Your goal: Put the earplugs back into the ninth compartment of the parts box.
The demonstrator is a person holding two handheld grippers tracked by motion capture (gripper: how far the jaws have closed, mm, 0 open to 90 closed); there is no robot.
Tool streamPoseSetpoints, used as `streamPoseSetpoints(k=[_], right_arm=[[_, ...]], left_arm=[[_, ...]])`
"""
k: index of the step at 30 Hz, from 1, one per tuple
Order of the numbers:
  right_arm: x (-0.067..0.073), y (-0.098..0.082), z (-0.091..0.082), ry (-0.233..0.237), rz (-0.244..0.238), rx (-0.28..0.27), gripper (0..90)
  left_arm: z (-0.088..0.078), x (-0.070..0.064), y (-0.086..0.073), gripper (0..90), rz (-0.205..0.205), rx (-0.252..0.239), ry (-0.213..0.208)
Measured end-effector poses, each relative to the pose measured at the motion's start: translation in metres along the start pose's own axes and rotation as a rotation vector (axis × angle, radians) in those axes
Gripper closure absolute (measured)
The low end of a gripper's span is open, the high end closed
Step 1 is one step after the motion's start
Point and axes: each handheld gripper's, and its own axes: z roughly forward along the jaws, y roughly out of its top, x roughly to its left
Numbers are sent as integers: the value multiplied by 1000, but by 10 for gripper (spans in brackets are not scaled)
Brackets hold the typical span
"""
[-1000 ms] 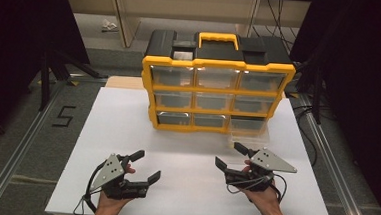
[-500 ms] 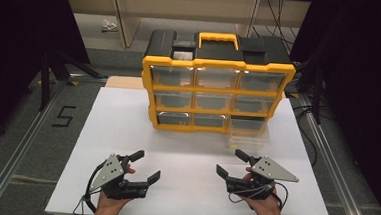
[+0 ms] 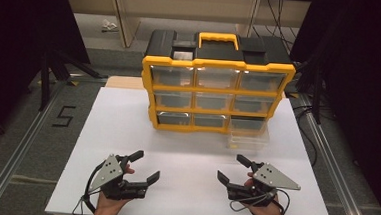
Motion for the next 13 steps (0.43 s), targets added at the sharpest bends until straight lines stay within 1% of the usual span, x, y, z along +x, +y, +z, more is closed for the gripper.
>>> streamPoseSetpoints(k=[2,8,13], right_arm=[[0,-1,-2,-4,0,1,180],[-4,-2,-8,-13,22,-12,180],[-4,-2,-8,-16,22,-15,180]], left_arm=[[1,0,0,156,1,0,1],[1,-1,0,155,3,-1,-5],[1,0,0,155,-4,-6,-3]])
